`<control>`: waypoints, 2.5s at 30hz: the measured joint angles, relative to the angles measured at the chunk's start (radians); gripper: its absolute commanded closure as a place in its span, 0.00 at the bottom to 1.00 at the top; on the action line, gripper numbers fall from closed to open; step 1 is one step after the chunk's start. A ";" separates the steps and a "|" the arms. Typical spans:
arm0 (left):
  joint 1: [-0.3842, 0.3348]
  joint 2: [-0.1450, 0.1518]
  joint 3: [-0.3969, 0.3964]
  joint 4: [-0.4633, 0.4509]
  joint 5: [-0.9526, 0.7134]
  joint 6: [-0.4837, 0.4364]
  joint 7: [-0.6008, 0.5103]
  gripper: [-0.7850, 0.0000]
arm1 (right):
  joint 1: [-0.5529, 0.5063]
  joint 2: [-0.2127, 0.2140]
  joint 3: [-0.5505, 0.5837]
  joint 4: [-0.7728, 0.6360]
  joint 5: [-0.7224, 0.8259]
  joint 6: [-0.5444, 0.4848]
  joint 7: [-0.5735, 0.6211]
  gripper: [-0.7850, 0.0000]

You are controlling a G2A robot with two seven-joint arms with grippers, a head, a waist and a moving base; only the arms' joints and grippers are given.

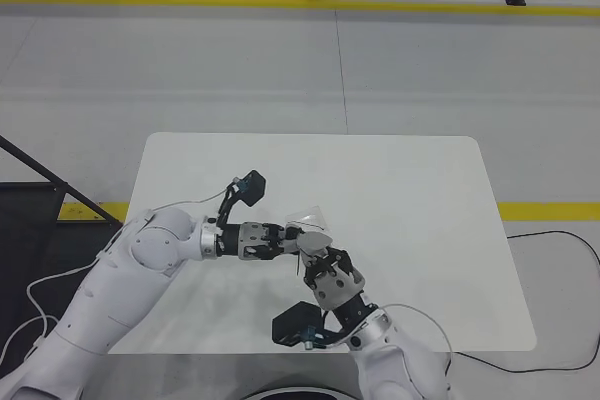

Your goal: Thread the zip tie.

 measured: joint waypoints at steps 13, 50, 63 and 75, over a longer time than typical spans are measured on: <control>0.023 -0.001 -0.009 -0.007 0.030 -0.018 0.065 1.00 | -0.013 -0.023 -0.073 0.043 -0.207 0.233 0.095 1.00; -0.013 0.000 0.022 0.024 -0.112 -0.014 -0.051 1.00 | 0.042 -0.085 -0.110 0.107 -0.253 0.260 0.172 1.00; -0.045 0.000 0.059 0.026 -0.191 0.054 -0.189 1.00 | 0.036 -0.101 -0.110 0.097 -0.360 0.266 0.232 1.00; -0.090 0.020 0.116 0.024 -0.299 0.079 -0.236 1.00 | 0.041 -0.118 -0.119 0.110 -0.423 0.254 0.285 1.00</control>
